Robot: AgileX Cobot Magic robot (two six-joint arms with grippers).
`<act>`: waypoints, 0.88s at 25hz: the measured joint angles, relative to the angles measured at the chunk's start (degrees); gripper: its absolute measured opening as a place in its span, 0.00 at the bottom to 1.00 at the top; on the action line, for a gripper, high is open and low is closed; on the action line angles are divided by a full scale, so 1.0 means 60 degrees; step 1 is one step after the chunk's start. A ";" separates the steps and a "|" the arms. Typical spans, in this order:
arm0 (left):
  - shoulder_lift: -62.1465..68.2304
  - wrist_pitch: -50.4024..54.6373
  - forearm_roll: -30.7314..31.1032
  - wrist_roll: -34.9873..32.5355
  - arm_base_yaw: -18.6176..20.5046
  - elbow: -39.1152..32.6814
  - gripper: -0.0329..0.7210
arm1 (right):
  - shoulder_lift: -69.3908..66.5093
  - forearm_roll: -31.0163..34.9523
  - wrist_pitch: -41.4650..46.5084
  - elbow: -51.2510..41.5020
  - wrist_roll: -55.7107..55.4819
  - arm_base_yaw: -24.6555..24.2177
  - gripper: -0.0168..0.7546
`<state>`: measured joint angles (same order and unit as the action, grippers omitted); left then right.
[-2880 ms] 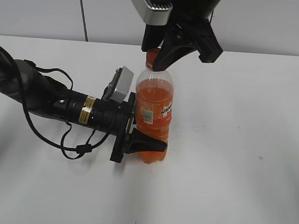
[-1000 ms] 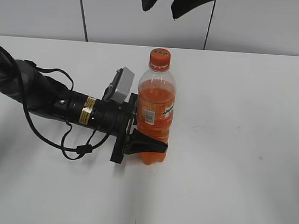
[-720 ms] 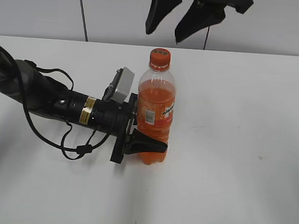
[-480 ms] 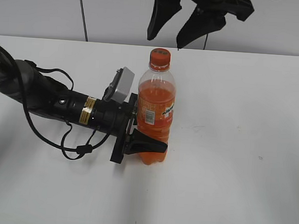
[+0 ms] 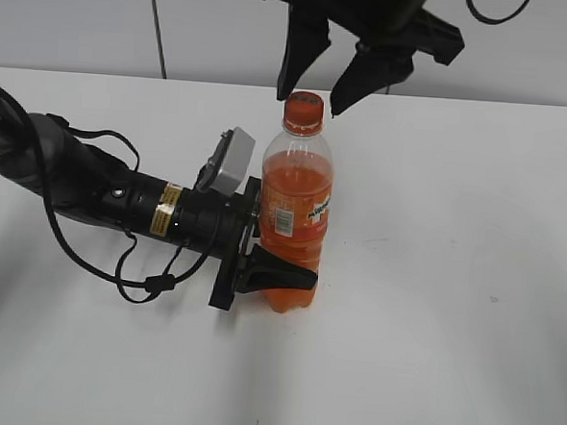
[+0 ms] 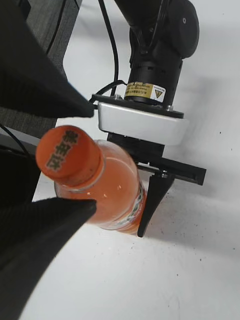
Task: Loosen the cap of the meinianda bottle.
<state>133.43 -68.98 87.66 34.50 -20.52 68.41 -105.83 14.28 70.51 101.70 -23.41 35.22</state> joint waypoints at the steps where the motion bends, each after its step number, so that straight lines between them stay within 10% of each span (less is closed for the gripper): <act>1: 0.0000 0.0000 0.0000 0.0000 0.0000 0.0000 0.58 | -0.0051 0.0000 0.0000 0.0000 -0.0014 0.0000 0.52; 22: 0.0000 0.0000 -0.0010 0.0022 -0.0009 0.0000 0.58 | -0.0252 0.0046 -0.0036 0.0000 -0.0069 0.0000 0.41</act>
<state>133.43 -68.98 87.60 34.63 -20.57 68.41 -107.34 14.56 70.29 101.70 -23.82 35.22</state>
